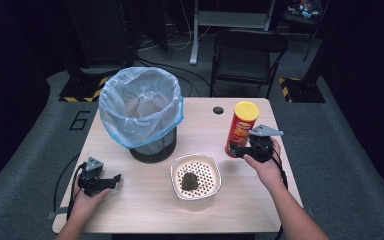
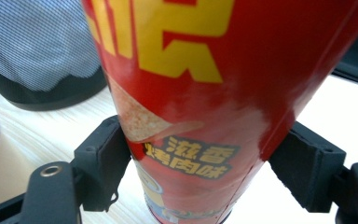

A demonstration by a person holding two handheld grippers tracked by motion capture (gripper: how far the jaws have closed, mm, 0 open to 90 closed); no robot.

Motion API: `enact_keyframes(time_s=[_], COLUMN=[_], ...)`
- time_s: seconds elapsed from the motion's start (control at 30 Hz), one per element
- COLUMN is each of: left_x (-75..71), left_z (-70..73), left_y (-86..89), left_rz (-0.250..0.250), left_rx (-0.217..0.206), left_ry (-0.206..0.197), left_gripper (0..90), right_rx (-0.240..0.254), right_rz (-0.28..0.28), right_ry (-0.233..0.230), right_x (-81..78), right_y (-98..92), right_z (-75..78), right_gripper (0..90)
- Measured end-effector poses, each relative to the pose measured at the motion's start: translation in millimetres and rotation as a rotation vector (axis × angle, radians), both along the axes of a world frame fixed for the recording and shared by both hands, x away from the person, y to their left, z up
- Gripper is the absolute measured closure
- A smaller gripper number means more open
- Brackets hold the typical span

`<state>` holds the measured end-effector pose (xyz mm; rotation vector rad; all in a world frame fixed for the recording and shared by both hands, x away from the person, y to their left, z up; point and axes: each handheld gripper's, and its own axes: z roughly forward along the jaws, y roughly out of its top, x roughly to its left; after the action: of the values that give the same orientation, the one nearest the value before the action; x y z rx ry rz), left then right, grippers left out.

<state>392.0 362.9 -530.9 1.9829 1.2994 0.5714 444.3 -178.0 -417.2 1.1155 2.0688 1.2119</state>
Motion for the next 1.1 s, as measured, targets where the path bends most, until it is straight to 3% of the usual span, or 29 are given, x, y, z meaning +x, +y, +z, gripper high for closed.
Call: enact_keyframes(time_s=[0.3, 0.6, 1.1], left_x=[-0.1, 0.0, 0.0], left_z=[0.5, 0.1, 0.1], left_y=[0.3, 0.1, 0.0], left_rz=[-0.003, -0.001, 0.000], left_rx=[0.003, 0.001, 0.001], left_ry=[0.006, 0.001, 0.000], left_gripper=[13.1, 13.1, 13.1], right_rx=[0.025, 0.013, 0.001], right_rz=[0.045, 0.088, 0.160], right_ry=[0.003, -0.004, -0.023], right_x=[-3.2, -4.5, -6.2], right_y=[9.4, 23.9, 49.3], right_z=[45.3, 90.3, 133.0], right_gripper=[23.3, 23.3, 23.3])
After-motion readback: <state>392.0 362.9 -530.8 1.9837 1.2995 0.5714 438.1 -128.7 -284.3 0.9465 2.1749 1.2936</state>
